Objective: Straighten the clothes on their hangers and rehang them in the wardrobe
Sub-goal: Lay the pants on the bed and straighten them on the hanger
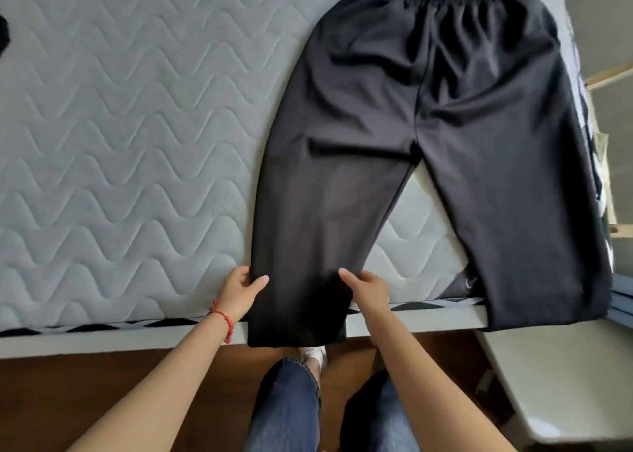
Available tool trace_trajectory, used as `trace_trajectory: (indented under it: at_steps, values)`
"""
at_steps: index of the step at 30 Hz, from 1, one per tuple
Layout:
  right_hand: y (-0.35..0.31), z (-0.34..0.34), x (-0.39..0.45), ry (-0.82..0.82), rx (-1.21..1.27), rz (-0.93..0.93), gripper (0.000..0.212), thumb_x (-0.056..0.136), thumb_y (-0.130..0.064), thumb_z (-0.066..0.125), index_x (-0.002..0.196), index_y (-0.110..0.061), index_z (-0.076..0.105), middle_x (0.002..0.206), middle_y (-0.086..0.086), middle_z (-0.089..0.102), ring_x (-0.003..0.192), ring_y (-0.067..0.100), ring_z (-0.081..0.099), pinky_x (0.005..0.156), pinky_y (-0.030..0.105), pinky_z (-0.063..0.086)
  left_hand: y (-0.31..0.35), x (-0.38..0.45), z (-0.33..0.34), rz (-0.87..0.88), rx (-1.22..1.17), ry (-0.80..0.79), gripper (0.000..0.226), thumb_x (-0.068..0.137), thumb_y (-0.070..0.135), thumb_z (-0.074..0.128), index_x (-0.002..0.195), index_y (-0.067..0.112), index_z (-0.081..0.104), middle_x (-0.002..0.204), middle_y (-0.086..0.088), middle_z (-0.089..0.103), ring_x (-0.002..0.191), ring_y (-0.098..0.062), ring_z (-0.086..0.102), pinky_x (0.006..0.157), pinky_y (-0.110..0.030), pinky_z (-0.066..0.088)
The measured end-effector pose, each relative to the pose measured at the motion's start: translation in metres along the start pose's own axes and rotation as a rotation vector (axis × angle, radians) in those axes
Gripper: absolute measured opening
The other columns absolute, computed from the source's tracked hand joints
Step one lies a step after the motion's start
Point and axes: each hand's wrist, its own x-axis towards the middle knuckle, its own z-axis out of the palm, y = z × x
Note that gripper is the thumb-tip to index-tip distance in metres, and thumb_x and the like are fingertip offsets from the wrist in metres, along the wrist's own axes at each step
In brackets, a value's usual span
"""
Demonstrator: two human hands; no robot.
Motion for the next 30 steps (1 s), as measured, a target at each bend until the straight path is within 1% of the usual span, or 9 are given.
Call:
trace_trajectory:
  at_steps: [2,6,11,14,16,18,22,27,30]
  values:
    - [0.005,0.007,0.000,-0.033,-0.009,0.022,0.030,0.087,-0.017,0.060,0.110,0.001,0.060,0.101,0.012,0.065,0.091,0.027,0.062,0.068,0.030,0.051,-0.001,0.004,0.004,-0.028,-0.122,-0.035,0.043,0.087,0.017,0.060,0.124,0.000,0.047,0.120,-0.011,0.057,0.113,-0.029,0.055,0.095,-0.036,0.045]
    - [0.014,0.008,-0.007,0.131,-0.069,-0.040,0.026,0.092,-0.016,0.050,0.100,0.006,0.063,0.100,0.021,0.066,0.097,0.035,0.060,0.084,0.040,0.050,0.002,0.004,0.013,-0.119,-0.214,-0.170,0.035,0.087,0.021,0.060,0.116,0.001,0.057,0.115,-0.016,0.063,0.108,-0.032,0.059,0.097,-0.041,0.047]
    - [0.020,-0.025,-0.032,0.373,-0.109,-0.179,0.031,0.093,-0.023,0.050,0.064,-0.010,0.049,0.069,0.006,0.054,0.076,0.024,0.049,0.068,0.034,0.035,0.010,-0.026,0.029,-0.137,-0.356,-0.434,0.019,0.086,0.015,0.061,0.103,0.007,0.063,0.098,-0.006,0.068,0.091,-0.022,0.064,0.079,-0.032,0.053]
    - [0.021,-0.049,-0.043,0.351,-0.052,-0.175,0.043,0.089,-0.026,0.057,0.056,-0.014,0.032,0.057,-0.001,0.039,0.062,0.018,0.038,0.058,0.031,0.029,0.007,-0.040,0.041,-0.154,-0.366,-0.462,0.012,0.087,0.015,0.060,0.097,0.009,0.062,0.105,-0.008,0.067,0.093,-0.022,0.063,0.077,-0.031,0.052]
    - [0.023,-0.059,-0.046,0.216,-0.049,-0.145,0.032,0.086,-0.027,0.062,0.061,-0.014,0.046,0.063,-0.002,0.052,0.063,0.014,0.049,0.061,0.029,0.039,0.004,-0.044,0.050,-0.160,-0.405,-0.402,0.024,0.088,0.011,0.057,0.111,0.003,0.058,0.111,-0.012,0.063,0.097,-0.025,0.060,0.084,-0.034,0.049]
    - [0.025,-0.064,-0.048,0.078,-0.035,-0.093,0.014,0.084,-0.025,0.065,0.089,-0.012,0.064,0.087,0.004,0.067,0.083,0.019,0.064,0.076,0.034,0.052,0.003,-0.049,0.055,-0.186,-0.552,-0.314,0.027,0.087,0.004,0.056,0.113,-0.001,0.056,0.106,-0.014,0.064,0.093,-0.025,0.060,0.087,-0.036,0.047]
    - [0.022,-0.070,-0.054,-0.037,-0.016,-0.071,0.022,0.085,-0.022,0.064,0.103,-0.010,0.061,0.096,0.004,0.068,0.089,0.020,0.065,0.071,0.026,0.054,0.008,-0.056,0.055,-0.225,-0.877,-0.408,0.029,0.068,-0.001,0.059,0.097,0.003,0.062,0.091,-0.011,0.069,0.092,-0.028,0.060,0.084,-0.035,0.047]
    - [0.022,-0.080,-0.060,-0.012,0.082,-0.097,0.016,0.087,-0.017,0.062,0.101,-0.009,0.063,0.099,0.007,0.068,0.096,0.023,0.064,0.082,0.030,0.051,0.020,-0.067,0.052,-0.165,-0.896,-0.527,0.026,0.058,0.003,0.057,0.079,0.005,0.072,0.079,-0.008,0.074,0.076,-0.024,0.070,0.065,-0.028,0.057]
    - [0.021,-0.084,-0.063,0.055,0.126,-0.142,0.021,0.086,-0.016,0.062,0.105,-0.006,0.065,0.101,0.007,0.069,0.095,0.022,0.064,0.085,0.031,0.051,0.020,-0.068,0.050,-0.160,-0.880,-0.467,0.028,0.069,-0.005,0.060,0.097,-0.003,0.066,0.098,-0.016,0.069,0.087,-0.029,0.067,0.069,-0.032,0.059]
